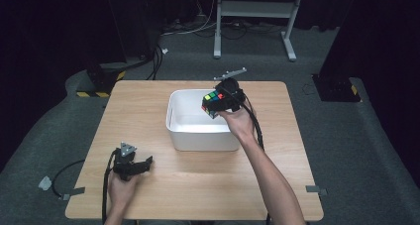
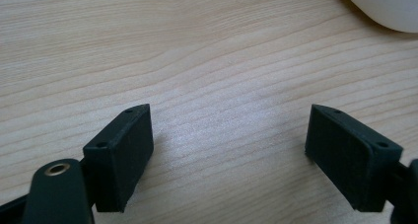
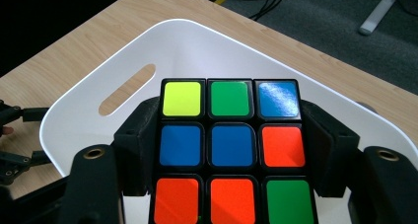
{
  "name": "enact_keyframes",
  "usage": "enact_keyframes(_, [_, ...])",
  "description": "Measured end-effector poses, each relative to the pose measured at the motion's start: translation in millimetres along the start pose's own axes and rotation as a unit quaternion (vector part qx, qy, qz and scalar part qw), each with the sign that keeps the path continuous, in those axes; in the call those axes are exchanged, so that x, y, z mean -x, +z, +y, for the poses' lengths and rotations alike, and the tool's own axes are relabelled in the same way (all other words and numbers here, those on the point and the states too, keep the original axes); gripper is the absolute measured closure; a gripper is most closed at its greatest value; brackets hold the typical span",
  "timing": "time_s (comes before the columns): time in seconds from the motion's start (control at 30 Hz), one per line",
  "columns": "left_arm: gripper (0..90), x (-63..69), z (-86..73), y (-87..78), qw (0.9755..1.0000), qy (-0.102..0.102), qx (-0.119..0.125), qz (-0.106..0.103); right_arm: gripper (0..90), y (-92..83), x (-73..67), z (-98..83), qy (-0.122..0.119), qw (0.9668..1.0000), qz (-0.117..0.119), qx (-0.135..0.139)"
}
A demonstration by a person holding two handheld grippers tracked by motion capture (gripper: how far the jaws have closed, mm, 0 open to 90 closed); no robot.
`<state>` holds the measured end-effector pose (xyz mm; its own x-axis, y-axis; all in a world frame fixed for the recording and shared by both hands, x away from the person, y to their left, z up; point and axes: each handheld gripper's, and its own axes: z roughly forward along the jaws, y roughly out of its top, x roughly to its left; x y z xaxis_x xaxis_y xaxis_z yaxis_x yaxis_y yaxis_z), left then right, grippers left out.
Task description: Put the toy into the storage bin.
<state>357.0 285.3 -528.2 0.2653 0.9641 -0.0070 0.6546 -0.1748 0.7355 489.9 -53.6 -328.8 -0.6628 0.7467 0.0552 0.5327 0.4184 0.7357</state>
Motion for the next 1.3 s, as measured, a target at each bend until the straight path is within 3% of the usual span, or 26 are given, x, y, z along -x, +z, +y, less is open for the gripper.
enact_keyframes(0.53, [18.4,0.1,0.0,0.1,1.0000,-0.001,0.001,0.000,34.0,23.7,5.1,2.9,0.016,0.9995,-0.014,-0.022])
enact_keyframes(1.3, [18.4,0.1,0.1,0.3,1.0000,-0.001,0.001,0.000,33.9,52.7,-1.3,8.9,0.007,0.9982,-0.029,-0.053])
